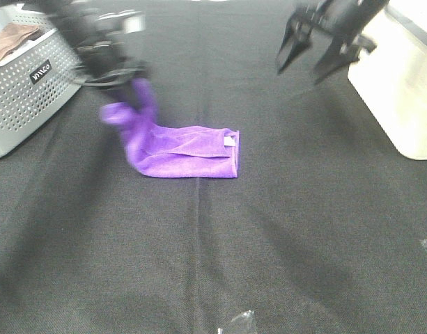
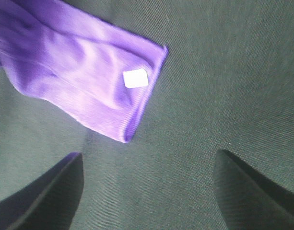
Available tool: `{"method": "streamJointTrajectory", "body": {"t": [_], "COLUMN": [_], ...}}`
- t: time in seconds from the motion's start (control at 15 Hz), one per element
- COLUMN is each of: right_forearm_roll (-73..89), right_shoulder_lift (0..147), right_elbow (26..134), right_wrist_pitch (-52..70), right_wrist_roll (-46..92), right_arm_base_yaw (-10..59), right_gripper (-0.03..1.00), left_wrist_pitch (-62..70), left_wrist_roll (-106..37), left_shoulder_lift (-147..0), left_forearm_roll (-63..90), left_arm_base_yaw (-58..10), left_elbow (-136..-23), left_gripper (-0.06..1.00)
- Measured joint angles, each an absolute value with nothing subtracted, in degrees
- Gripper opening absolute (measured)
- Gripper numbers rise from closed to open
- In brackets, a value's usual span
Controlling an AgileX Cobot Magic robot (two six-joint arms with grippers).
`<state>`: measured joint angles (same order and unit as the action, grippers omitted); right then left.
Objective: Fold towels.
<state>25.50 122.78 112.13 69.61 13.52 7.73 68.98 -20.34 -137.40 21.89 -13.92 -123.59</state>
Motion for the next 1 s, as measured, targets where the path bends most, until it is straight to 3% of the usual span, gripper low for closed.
{"method": "streamJointTrajectory", "body": {"t": [0.67,0.73,0.93,1.0], "right_forearm_roll": [25.5,25.5,25.6,25.7], "right_shoulder_lift": [117.0,116.8,115.5,114.6], "right_elbow": [112.1,112.1,112.1,112.1], "right_wrist_pitch": [69.7,69.7,69.7,69.7], "right_wrist_roll": [12.6,12.5,12.4,12.4], "right_arm_base_yaw": [7.7,7.7,7.7,7.7], "right_gripper": [0.71,0.71,0.71,0.71], "left_wrist_pitch": [67.0,64.9,61.4,61.6], "left_wrist_roll": [-15.9,-15.4,-15.0,-15.0], "left_shoulder_lift": [-145.2,-145.5,-145.9,-145.9], "left_forearm_roll": [26.0,28.3,36.3,38.5], "left_arm_base_yaw": [-24.0,-24.5,-25.8,-26.1], "left_elbow": [-129.3,-129.3,-129.4,-130.2], "left_gripper": [0.06,0.14,0.61,0.7]}}
